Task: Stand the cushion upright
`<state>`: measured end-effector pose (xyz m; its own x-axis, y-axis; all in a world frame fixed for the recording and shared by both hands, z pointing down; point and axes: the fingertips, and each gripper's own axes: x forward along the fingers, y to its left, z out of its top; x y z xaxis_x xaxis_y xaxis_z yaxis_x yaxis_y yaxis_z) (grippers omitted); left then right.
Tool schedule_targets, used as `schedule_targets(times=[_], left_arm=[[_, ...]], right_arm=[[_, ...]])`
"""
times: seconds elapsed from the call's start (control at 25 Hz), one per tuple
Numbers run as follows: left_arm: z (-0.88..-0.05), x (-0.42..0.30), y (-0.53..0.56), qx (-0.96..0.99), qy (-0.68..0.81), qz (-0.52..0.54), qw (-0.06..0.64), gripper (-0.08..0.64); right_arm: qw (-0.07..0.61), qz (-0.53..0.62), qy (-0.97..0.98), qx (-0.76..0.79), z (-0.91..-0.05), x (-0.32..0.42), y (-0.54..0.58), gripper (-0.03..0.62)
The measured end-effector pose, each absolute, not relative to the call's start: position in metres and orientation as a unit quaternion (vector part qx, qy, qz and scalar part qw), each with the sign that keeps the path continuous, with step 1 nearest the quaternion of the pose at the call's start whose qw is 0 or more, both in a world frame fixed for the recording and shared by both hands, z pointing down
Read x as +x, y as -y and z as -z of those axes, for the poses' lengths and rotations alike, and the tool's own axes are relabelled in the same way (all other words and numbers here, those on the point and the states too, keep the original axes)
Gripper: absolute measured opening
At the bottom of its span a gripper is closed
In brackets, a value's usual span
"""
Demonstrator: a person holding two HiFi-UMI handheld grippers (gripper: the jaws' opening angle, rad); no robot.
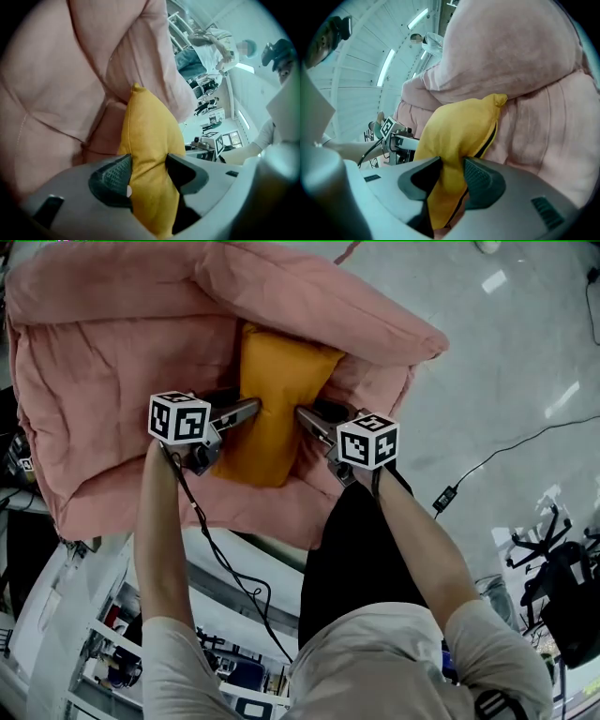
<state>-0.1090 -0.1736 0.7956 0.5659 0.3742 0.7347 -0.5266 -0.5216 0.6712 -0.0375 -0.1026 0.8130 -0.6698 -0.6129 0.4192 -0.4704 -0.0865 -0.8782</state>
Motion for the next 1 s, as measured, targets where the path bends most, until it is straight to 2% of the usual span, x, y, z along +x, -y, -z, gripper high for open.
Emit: schedule_targets(times=[0.44, 1.0], left_arm=[[-0.712, -0.105, 0.153, 0.793, 0.008, -0.465, 0.394, 0.244], [-0.616, -0.12, 0.116, 0.855, 0.081, -0.345, 0.379, 0.241]], right_arm=[[0.014, 0.516, -0.739, -0.432, -0.731, -0.03, 0.092, 0.158], [-0.083, 0.342, -0.831, -0.431, -0.607, -0.024, 0.095, 0.15]])
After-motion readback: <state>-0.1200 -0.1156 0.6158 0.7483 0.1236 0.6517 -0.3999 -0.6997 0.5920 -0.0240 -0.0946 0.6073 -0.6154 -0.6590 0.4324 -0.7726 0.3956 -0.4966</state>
